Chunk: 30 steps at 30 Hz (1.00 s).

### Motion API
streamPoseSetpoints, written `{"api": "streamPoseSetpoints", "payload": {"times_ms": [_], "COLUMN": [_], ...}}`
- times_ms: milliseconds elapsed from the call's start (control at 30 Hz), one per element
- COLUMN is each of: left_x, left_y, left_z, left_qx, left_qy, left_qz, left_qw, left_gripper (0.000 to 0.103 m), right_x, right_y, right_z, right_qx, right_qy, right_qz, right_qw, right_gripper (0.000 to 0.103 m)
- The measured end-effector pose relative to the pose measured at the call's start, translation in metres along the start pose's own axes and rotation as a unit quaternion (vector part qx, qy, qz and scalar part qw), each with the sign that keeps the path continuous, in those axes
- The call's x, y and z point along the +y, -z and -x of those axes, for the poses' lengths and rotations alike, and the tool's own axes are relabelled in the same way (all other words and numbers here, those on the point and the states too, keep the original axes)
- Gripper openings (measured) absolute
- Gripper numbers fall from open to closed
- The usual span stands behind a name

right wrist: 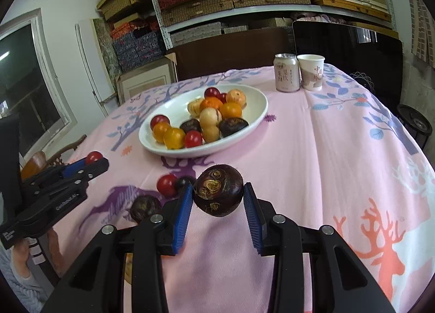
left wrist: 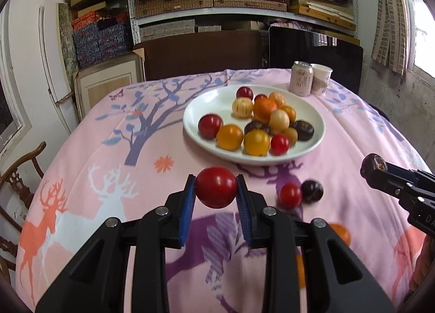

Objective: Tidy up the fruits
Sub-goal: 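Carry the tomato and purple fruit onto the white plate and open both tools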

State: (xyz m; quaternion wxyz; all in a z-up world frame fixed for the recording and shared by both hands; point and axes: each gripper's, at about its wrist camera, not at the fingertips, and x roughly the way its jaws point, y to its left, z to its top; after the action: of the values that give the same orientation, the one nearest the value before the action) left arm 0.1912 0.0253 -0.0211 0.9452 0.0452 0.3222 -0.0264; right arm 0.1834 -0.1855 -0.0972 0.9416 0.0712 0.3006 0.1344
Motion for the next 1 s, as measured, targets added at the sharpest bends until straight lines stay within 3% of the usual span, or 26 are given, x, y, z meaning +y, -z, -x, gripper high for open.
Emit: {"api": "streamPoseSetpoints", "payload": {"times_ms": [200,433,733,1000], "left_x": [-0.004,-0.001,-0.01,-0.017], "left_y": [-0.049,-0.085,-0.086,-0.083], "left_z": [-0.015,-0.06,-0.107,-0.109], "left_qx": [-0.017,-0.009,0.009,0.009], "left_qy": [-0.001,0.004,-0.001,-0.004], "left_qz": [0.007,0.039,0.013,0.001], "left_qw": [0.9998,0.9992,0.9999,0.9999], "left_gripper": [0.029,0.029,0.029,0.029], "right_x": [0.006,0.003,-0.004,0.005], "right_y": [-0.057,-0.102,-0.094,-0.091], "right_z": [-0.003,-0.056,-0.097,-0.101], "right_qx": [-0.032,-0.032,0.007,0.004], "right_qy": [0.002,-0.005,0.014,0.025], "right_qz": [0.011,-0.013,-0.002,0.02], "right_qw": [0.999,0.999,1.0,0.999], "right_gripper": [0.039,0.039,0.039,0.039]}}
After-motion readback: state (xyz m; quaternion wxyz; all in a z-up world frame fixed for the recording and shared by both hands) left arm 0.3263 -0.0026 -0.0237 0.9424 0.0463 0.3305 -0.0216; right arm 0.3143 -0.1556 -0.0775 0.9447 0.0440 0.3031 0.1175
